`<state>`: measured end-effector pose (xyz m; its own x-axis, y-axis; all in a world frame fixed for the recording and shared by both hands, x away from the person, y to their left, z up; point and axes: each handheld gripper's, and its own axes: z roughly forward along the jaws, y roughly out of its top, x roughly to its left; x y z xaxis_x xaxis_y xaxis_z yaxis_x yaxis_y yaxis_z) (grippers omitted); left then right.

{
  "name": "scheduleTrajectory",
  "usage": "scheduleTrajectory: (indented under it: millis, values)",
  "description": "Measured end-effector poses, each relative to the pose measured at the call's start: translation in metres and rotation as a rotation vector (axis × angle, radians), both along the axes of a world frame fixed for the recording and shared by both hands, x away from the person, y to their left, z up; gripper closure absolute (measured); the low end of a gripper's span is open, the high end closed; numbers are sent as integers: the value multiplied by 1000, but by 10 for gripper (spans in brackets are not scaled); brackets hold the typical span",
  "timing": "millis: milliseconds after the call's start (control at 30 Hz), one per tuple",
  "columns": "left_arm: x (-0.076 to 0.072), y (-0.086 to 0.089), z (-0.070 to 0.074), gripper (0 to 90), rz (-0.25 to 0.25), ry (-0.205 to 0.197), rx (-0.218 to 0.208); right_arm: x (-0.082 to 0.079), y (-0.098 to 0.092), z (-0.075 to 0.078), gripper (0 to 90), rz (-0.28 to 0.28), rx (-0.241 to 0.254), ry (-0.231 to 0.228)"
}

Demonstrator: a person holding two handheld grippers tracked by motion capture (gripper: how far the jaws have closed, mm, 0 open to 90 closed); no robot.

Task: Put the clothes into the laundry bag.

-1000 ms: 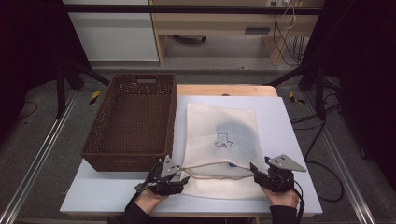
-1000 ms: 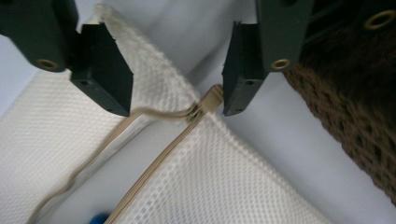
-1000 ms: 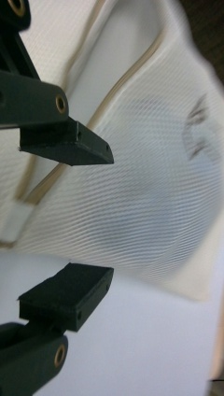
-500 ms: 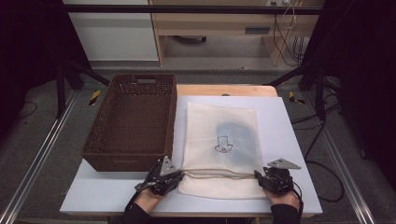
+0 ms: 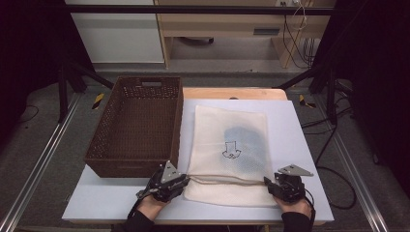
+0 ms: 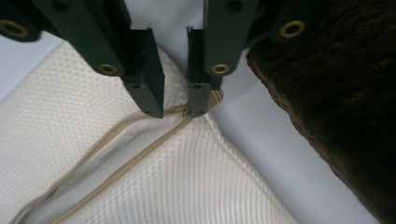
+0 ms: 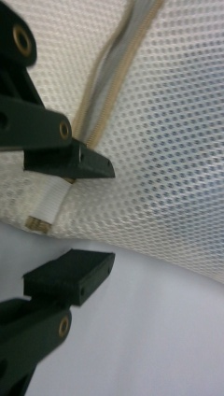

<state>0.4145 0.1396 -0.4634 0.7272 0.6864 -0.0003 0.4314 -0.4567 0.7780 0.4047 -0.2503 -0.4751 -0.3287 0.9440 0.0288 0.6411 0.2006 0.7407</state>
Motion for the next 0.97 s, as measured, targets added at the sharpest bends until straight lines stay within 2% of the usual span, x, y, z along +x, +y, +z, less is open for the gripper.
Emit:
scheduleTrajectory:
  millis: [100,167,300,400,567,667,967]
  values:
    - [-2,8,9,682,-18,-10,-42,-1,-3,6,419,5,28,-64]
    - [-4,12,15,623,-29,-24,-43,-2,-6,9,372,12,45,-117]
    - [-8,20,21,484,-64,-41,-51,-3,-10,14,303,-8,49,-168]
    - [-12,27,22,394,-88,-53,-37,-4,-13,16,277,-14,47,-178]
    - [-19,43,21,295,-99,-55,-41,-4,-19,18,253,-31,56,-192]
    - [-21,52,18,259,-98,-49,-20,-3,-21,18,246,-28,50,-192]
    - [-19,76,9,201,-101,-25,-21,-5,-29,15,201,-48,38,-171]
